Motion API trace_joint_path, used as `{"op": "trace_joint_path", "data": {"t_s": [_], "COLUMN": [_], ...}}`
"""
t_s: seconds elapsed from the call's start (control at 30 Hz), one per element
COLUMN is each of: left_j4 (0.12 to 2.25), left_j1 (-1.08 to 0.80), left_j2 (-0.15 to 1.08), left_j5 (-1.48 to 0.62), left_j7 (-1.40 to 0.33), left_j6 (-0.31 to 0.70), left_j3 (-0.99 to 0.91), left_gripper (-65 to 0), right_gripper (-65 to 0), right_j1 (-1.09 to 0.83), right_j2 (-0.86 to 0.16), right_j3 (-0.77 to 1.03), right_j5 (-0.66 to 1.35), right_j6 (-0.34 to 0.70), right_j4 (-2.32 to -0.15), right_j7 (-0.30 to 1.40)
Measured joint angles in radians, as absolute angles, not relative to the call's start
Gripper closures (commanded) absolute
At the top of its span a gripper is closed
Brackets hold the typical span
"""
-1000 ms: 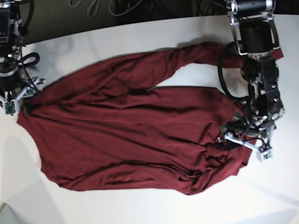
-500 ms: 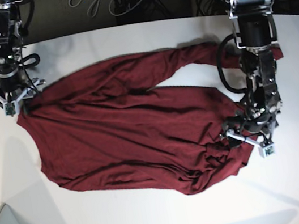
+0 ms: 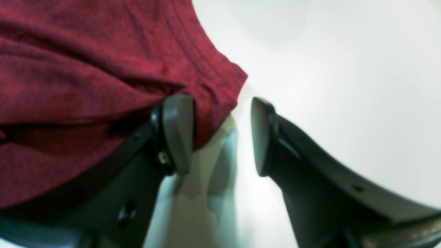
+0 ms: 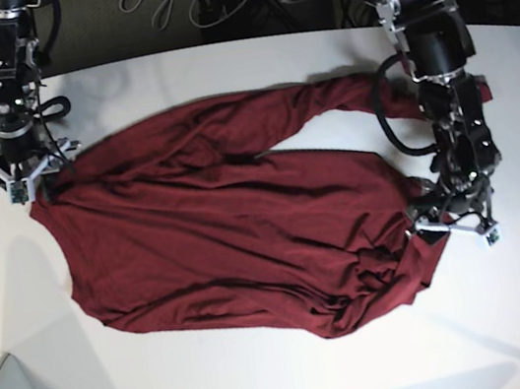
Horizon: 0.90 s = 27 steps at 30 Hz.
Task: Layout the t-shirt on the table in an organized manner, then fold the t-shirt properly
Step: 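Hold the shirt corners with both grippers, adjusting the left gripper's grip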
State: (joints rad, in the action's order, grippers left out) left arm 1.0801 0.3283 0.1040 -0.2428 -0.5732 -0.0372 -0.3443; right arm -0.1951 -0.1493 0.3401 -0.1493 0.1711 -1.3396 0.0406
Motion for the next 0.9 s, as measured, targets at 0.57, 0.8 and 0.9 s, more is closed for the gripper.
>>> {"op": "trace_joint_path", "data": {"t_s": [0.57,0.8,0.9], "left_j4": [0.997,1.029,1.029], "left_j1": [0.332,0.33,0.327], "left_j2": [0.083,0.079,0.073], "left_j5": [-0.251,-0.252,-0.251], "left_j7": [-0.519,-0.529,-0.53], "left_j6": [-0.031,-0.031,-0.03], "left_j3": [-0.345,-0.348,-0.352], "left_gripper": [-33.3,-33.3,-33.4], "right_gripper": [-27.8,-27.8,-27.8], "right_j1": [-0.195,-0.184,-0.181], "right_j2": [-0.149,-0.149,-0.149], "right_j3": [0.34,0.34,0.34], "right_j5": [-0.149,-0.15,-0.152], "right_j6": [0.171,0.171,0.171], "right_j4": [-1.34,-1.336,-1.336], "right_j7": [0.041,0.046,0.049]}}
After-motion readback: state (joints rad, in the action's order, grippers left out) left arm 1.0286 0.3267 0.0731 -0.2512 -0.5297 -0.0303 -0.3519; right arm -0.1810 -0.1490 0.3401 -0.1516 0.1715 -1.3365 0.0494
